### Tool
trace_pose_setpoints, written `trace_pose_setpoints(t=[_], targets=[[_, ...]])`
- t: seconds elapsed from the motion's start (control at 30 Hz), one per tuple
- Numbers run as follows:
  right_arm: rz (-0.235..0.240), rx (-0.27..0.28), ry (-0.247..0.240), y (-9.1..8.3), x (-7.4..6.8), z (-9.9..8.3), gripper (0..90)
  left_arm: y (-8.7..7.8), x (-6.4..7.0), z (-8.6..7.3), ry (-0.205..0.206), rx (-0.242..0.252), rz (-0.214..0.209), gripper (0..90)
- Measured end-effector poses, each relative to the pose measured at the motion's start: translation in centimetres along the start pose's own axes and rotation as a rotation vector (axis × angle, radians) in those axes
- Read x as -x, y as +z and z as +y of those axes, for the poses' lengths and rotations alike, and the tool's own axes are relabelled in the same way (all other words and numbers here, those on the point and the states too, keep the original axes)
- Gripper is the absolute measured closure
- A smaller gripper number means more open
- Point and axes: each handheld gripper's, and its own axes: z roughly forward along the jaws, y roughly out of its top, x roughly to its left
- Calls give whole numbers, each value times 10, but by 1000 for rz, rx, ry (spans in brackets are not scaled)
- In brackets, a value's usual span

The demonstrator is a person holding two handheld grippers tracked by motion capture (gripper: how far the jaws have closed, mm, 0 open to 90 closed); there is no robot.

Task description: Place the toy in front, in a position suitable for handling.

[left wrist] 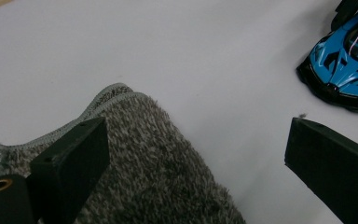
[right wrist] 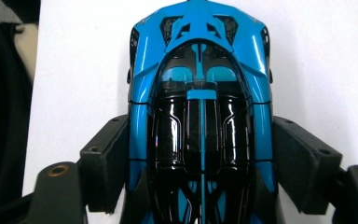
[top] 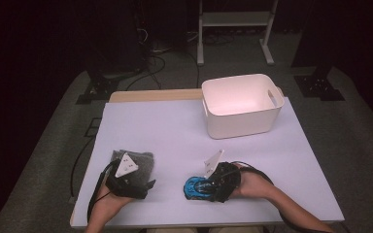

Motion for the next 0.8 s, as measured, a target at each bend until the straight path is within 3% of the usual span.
trace_pose_setpoints(t=[0.17,0.4,0.43,0.63,0.8], targets=[[3,29,17,-1,-1,-4,207,1,-1,1,9,-8,-15,96],[-29,116,69,-19,-1,-12,163,0,-7,5,26,-25,-43,143],[-36,149,97,-26,-1,-20,150,1,-8,5,31,-30,-49,153],[-39,207,154,-37,-4,-48,150,6,-17,2,58,-78,-84,217],[-37,191,169,-36,-7,-58,150,13,-23,2,42,-106,-105,231]])
